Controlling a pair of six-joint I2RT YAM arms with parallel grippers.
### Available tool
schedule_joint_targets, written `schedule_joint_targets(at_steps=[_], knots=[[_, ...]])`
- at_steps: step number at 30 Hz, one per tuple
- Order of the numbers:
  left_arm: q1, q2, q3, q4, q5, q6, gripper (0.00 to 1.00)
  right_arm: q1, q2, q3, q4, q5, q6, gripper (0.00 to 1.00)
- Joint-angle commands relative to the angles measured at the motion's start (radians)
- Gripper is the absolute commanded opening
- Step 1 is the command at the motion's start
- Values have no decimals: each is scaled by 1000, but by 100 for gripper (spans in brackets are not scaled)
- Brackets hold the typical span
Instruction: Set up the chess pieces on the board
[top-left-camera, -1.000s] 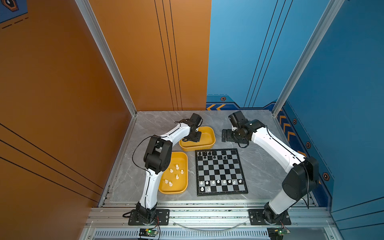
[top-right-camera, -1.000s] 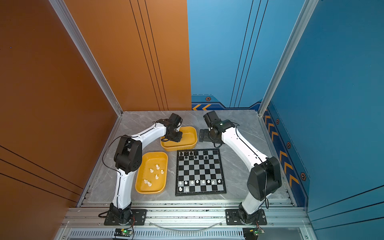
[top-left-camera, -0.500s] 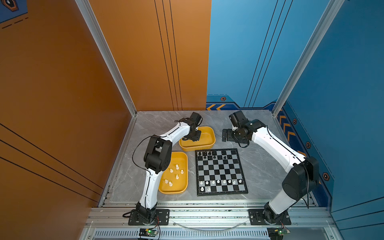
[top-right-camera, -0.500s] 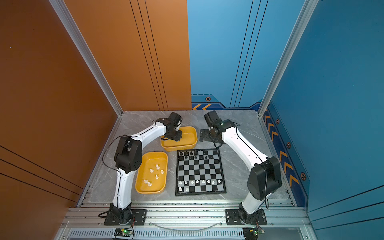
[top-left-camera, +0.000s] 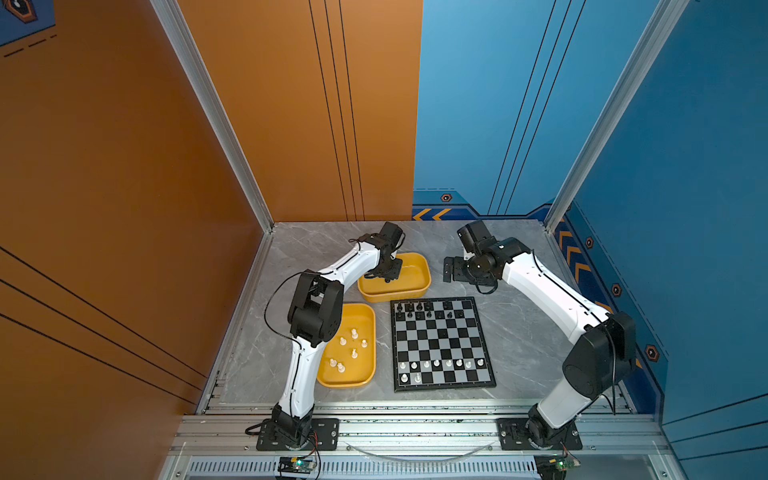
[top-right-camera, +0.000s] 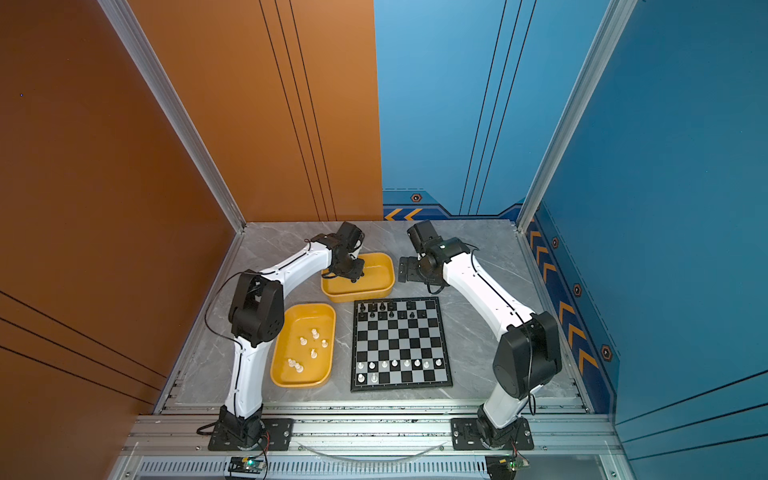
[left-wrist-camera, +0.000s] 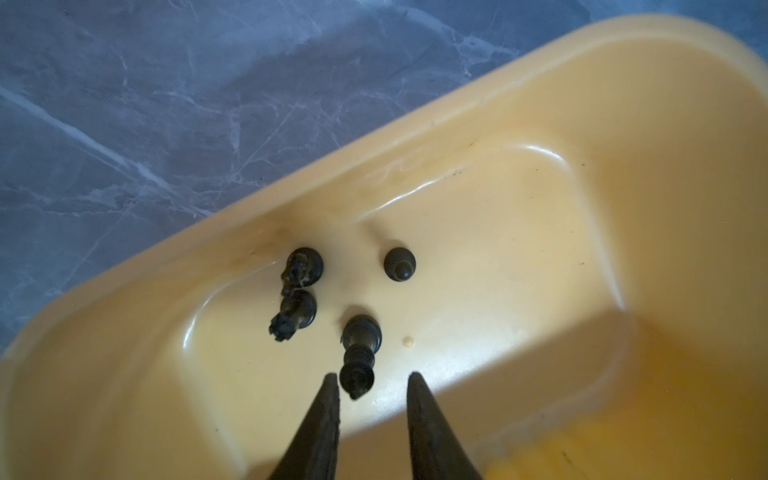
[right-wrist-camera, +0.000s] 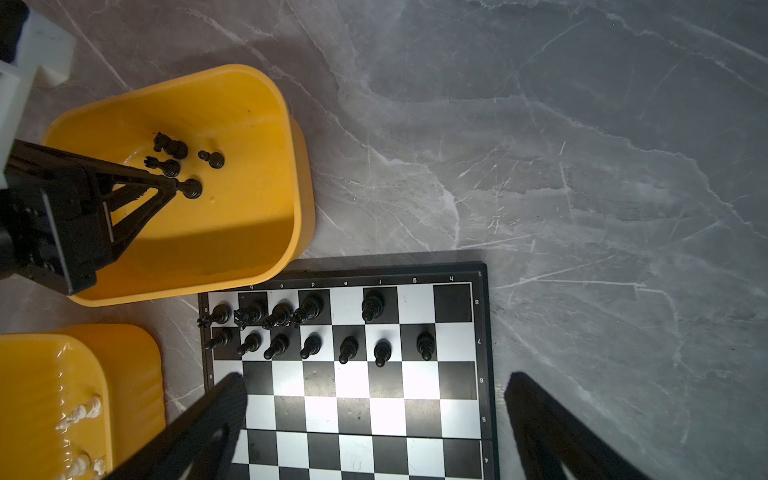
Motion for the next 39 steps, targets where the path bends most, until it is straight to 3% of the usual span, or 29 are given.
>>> schedule_joint_targets(at_steps=[1, 31, 39], knots=[[9, 27, 27, -29, -12, 21, 30, -5, 19, 31, -26, 2, 13, 100], [14, 69, 71, -29, 4, 16, 29, -13, 42, 50, -35, -1, 5, 100], [15, 69, 62, -33, 0, 22, 23, -13, 34, 42, -34, 5, 7, 100]])
